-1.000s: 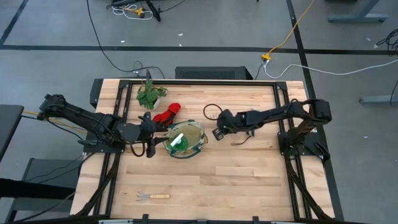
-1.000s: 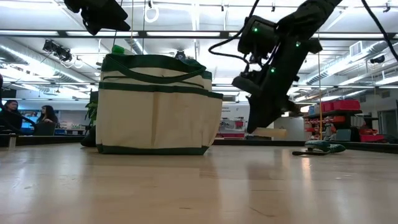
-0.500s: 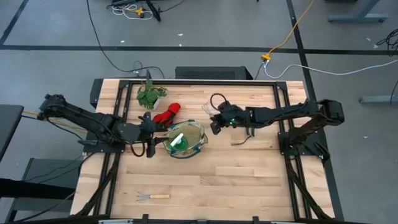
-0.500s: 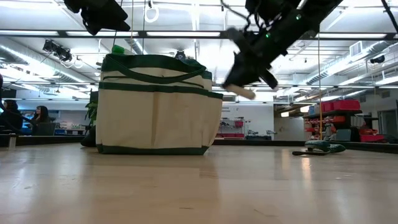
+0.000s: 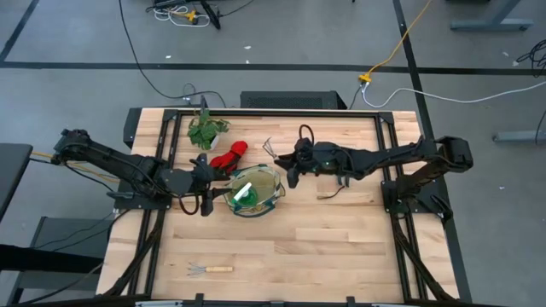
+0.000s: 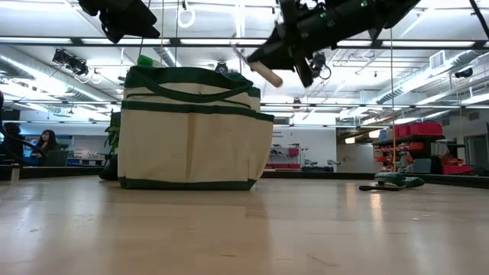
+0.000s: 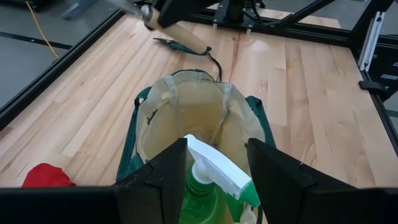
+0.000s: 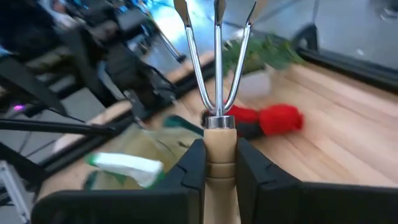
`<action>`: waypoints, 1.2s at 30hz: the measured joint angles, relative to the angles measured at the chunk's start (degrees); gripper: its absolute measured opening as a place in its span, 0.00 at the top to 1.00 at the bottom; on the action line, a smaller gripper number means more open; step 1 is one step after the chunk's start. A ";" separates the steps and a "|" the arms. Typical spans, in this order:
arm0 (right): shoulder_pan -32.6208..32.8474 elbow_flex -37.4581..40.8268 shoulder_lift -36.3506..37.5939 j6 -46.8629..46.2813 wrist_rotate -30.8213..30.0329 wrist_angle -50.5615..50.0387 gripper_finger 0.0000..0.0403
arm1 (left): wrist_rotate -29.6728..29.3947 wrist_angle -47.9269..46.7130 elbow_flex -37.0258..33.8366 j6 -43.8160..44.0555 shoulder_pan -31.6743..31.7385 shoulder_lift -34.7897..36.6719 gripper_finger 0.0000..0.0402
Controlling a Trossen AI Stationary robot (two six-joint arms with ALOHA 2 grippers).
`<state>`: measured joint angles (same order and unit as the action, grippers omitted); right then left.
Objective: Pick & Place Garden tools in Gardening bag
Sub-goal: Put the right hand rake into the gardening bag
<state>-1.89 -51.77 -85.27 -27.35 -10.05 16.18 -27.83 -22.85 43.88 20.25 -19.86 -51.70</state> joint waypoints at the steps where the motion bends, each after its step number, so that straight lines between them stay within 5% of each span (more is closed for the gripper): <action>1: 0.24 0.00 0.00 0.59 0.07 1.23 0.90 | 0.00 0.00 0.00 0.00 0.01 0.00 0.57; 14: 3.08 -0.04 -0.13 8.30 -0.11 8.12 0.90 | 0.00 0.00 0.00 0.00 0.01 0.00 0.57; 36: 3.47 -0.13 -11.68 19.46 0.62 22.11 0.90 | -0.02 -0.13 0.00 -0.54 0.00 -0.02 0.57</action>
<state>1.58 -51.90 -96.96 -7.89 -9.43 38.30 -27.85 -22.99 43.88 19.71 -19.86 -51.72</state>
